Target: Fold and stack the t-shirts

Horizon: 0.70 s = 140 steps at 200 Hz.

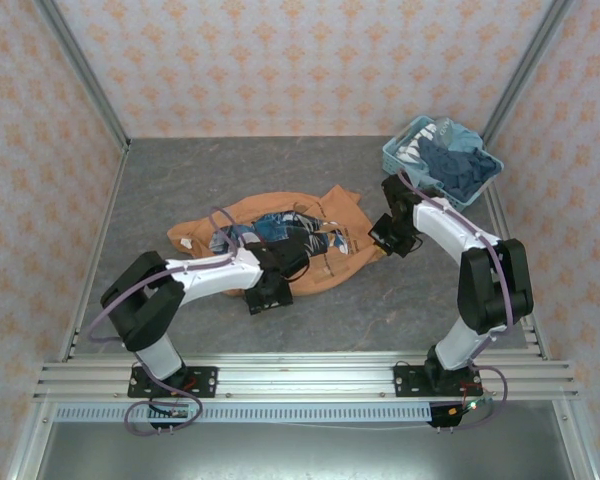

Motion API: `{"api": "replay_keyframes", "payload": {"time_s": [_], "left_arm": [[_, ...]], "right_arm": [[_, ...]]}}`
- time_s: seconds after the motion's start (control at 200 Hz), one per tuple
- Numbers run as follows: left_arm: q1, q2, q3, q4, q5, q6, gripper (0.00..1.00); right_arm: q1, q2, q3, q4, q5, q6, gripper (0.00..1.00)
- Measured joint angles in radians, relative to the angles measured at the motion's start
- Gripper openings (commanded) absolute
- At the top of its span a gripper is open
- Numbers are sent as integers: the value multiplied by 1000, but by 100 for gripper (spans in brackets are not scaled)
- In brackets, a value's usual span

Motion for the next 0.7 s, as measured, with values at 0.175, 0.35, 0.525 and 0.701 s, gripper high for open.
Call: {"api": "replay_keyframes", "payload": {"time_s": [0.175,0.35,0.525,0.701], "left_arm": [[-6,37,14,2,-69,16,2],[-6,-68,-47,-88,-192,41,0],[-6,-433,-120,-265,-306,25,0],[-6,-740,-193,-383,-345,-32,0]], "right_arm": [[0,0,-2,-1,3,0,0],[-5,-14,-2,-18,23,-7,0],[-5,-100,-13,-59,23,-27,0],[-5,-217,-127,-90,6,-64,30]]}}
